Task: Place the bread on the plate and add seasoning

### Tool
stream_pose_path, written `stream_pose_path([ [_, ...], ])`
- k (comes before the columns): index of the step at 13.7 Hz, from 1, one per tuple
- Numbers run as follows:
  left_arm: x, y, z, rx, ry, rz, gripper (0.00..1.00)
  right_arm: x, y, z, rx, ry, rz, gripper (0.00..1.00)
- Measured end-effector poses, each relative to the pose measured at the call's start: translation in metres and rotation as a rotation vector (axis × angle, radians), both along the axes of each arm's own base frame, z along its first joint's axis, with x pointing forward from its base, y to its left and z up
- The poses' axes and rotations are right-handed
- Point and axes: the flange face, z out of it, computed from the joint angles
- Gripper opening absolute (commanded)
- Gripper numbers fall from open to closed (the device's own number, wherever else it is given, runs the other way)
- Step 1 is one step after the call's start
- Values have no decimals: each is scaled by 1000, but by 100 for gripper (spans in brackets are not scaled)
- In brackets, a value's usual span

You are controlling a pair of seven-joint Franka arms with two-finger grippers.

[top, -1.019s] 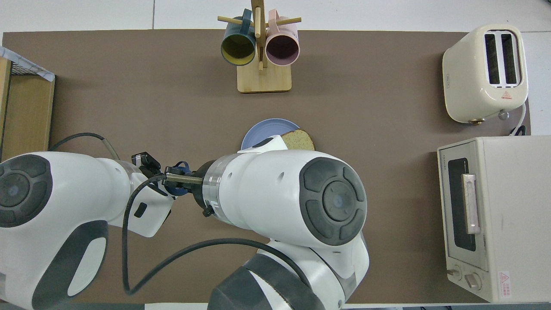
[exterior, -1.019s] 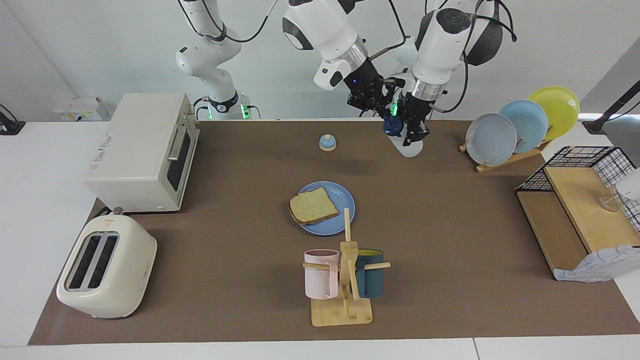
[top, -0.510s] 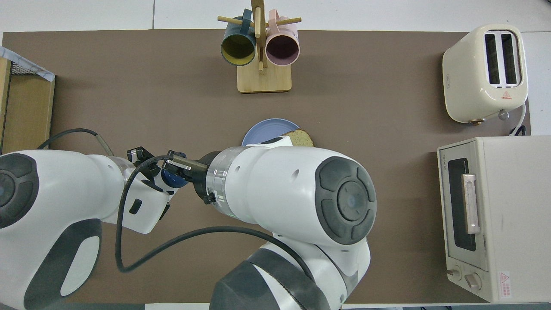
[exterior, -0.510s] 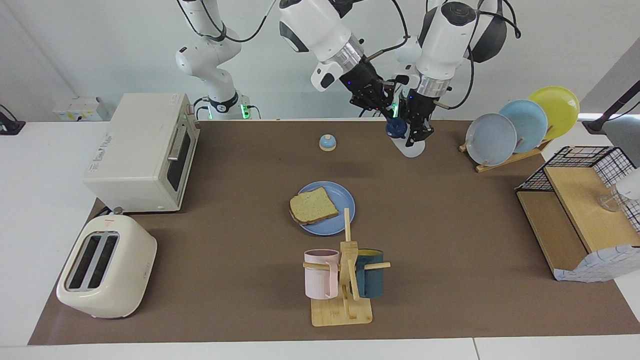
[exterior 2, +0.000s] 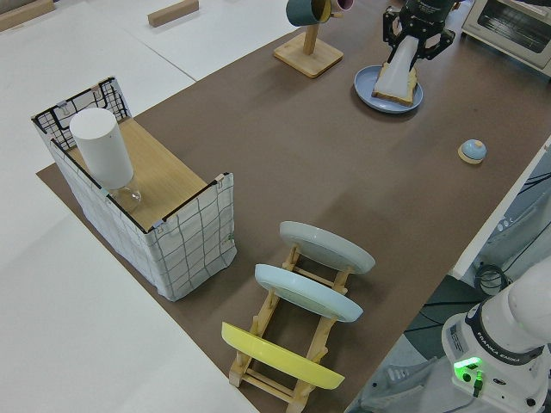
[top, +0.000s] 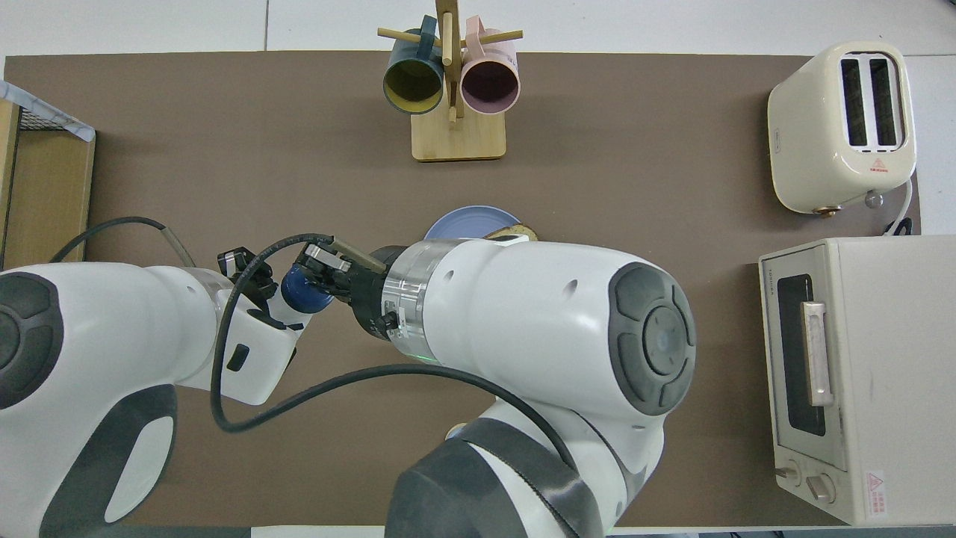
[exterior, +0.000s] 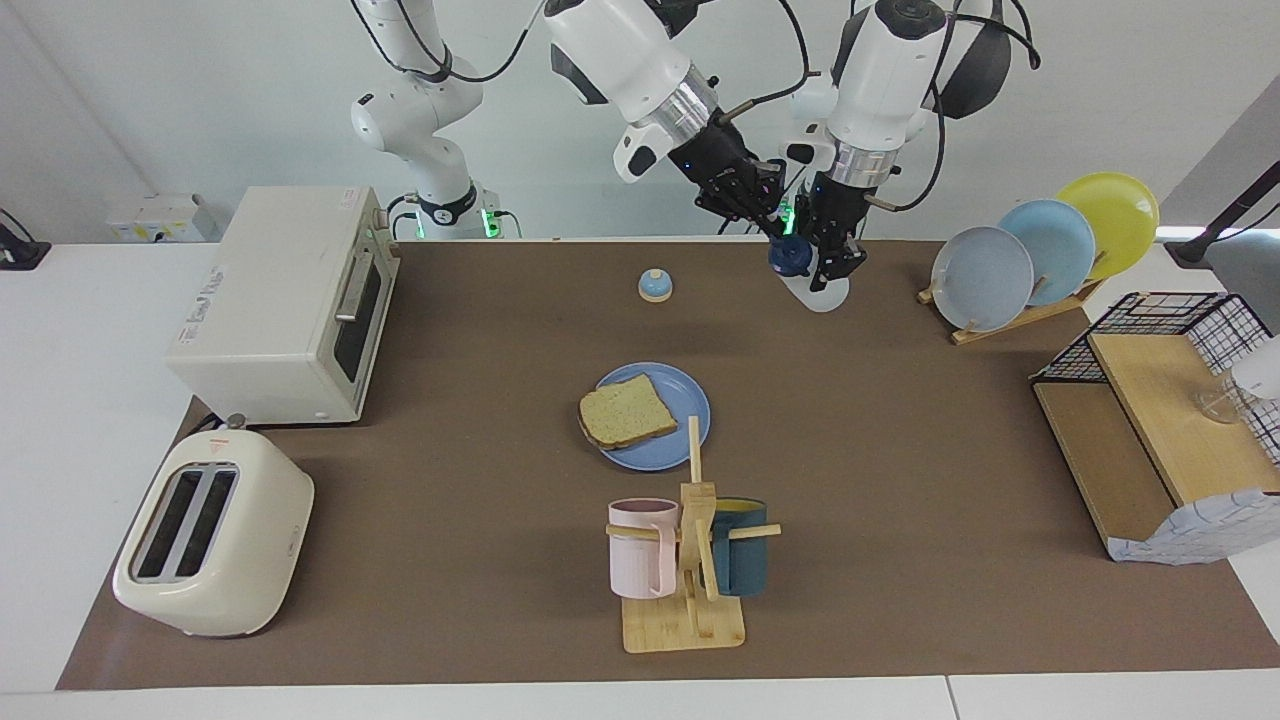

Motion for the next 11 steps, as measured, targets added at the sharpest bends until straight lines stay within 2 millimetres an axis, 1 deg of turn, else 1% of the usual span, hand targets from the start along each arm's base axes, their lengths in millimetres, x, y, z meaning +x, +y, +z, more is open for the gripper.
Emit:
stream_pose_path([
  [1, -3, 0, -6, 24, 19, -12, 0, 6, -6, 7, 18, -23, -24, 0],
  [2, -8, -4, -13, 40, 35, -27, 0, 12, -12, 12, 26, -44, -35, 0],
  [4, -16, -16, -17, 53, 39, -48, 0, 15, -19, 10, -7, -61, 28, 0],
  [5, -17, -18, -17, 56, 38, -52, 0, 13, -18, 9, -21, -67, 61, 0],
  [6, -17, -18, -18, 57, 39, -52, 0, 12, -18, 8, -26, -72, 76, 33],
  [7, -17, -17, -18, 57, 40, -52, 0, 12, -18, 8, -28, -76, 82, 98],
  [9, -18, -16, -21, 66, 52, -50, 0, 12, -20, 11, -26, -81, 81, 100],
  [11, -19, -14, -26, 71, 62, -48, 0, 15, -27, 14, -24, -85, 71, 100],
])
